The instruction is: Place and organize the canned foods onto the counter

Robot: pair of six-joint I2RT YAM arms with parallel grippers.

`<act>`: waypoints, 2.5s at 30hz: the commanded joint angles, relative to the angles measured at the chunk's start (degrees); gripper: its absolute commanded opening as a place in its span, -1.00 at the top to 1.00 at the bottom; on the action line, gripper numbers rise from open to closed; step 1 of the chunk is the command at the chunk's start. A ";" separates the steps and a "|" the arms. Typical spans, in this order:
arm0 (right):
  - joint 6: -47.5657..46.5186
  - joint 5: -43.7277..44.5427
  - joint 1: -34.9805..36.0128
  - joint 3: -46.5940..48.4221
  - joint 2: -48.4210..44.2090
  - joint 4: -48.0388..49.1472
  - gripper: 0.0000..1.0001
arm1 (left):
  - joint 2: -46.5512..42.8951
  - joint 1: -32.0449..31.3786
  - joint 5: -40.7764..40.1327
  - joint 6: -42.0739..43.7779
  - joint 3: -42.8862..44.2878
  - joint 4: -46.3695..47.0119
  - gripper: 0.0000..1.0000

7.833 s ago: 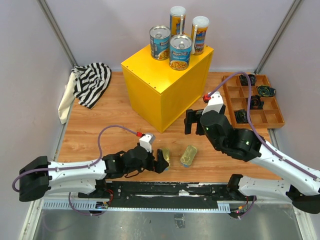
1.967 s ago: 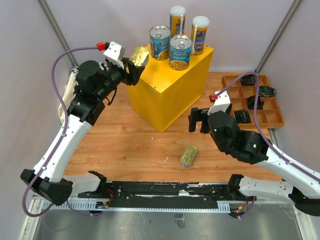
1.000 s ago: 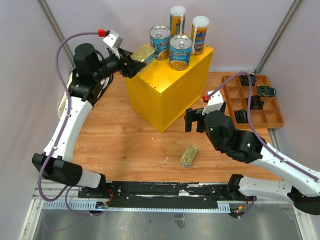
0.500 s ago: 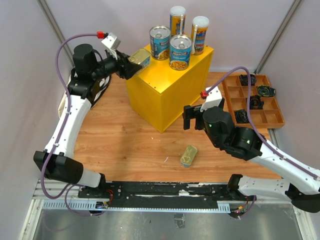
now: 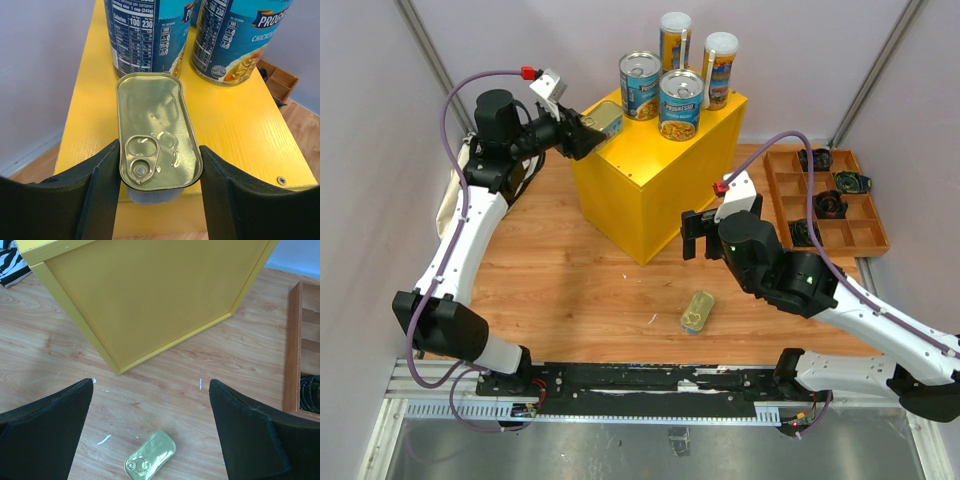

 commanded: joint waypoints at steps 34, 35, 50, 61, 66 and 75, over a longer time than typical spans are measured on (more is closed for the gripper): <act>-1.06 -0.37 0.68 2.80 0.47 -1.04 -1.00 | -0.34 0.60 -0.09 2.00 1.52 2.08 -0.79; -1.07 -0.33 0.67 2.87 0.47 -1.05 -1.00 | -0.51 0.60 -0.16 2.00 1.57 2.21 -0.79; -0.84 -0.63 0.68 2.91 0.77 -1.13 -1.00 | -3.55 0.60 -6.08 4.70 -2.43 2.25 -0.73; -0.50 -0.90 0.66 3.12 1.09 -1.20 -1.00 | -4.20 0.61 -8.34 5.30 -3.07 3.03 -0.73; -0.28 -0.98 0.69 3.18 1.12 -1.23 -1.00 | -5.42 0.60 -6.74 3.50 -3.48 4.87 -0.73; 0.24 -0.79 0.75 2.57 1.08 -1.21 -1.00 | -12.93 0.53 -5.05 -4.82 -6.78 10.62 -0.77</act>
